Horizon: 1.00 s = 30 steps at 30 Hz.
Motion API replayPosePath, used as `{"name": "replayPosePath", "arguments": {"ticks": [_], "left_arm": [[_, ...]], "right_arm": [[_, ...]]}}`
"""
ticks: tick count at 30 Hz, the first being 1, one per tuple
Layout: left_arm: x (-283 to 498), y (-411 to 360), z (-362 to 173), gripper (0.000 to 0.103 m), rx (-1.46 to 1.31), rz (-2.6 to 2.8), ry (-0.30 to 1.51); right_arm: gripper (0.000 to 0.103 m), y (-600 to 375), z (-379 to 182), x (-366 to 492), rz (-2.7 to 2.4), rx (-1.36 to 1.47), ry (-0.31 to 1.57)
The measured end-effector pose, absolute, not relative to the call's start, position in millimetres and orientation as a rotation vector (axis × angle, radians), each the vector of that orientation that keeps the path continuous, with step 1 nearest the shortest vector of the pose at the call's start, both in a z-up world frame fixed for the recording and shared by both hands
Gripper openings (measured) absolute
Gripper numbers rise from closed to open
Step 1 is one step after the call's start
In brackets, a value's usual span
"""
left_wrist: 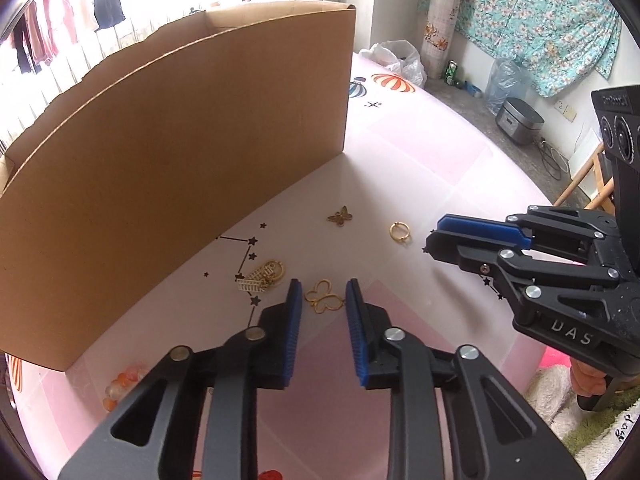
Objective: Organize jewelry
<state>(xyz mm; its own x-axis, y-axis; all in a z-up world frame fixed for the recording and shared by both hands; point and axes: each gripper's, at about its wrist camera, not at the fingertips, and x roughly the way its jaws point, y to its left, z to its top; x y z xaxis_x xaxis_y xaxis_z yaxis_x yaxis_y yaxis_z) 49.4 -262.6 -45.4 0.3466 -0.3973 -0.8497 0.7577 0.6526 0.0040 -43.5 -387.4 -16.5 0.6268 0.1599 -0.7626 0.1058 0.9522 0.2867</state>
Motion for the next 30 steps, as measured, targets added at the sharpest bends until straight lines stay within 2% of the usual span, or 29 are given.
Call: {"name": "replayPosePath", "arguments": {"ticks": [9, 10, 30], "left_arm": [[52.7, -265.4, -47.2, 0.019, 0.466, -0.787, 0.942], [52.4, -265.7, -47.0, 0.015, 0.466, -0.787, 0.939], [47.6, -267.4, -40.1, 0.016, 0.44, -0.788, 0.924]], "right_arm": [[0.014, -388.5, -17.9, -46.6, 0.035, 0.33, 0.889], [0.014, -388.4, -17.9, -46.6, 0.034, 0.331, 0.889], [0.014, -392.3, -15.3, -46.6, 0.033, 0.325, 0.889]]}}
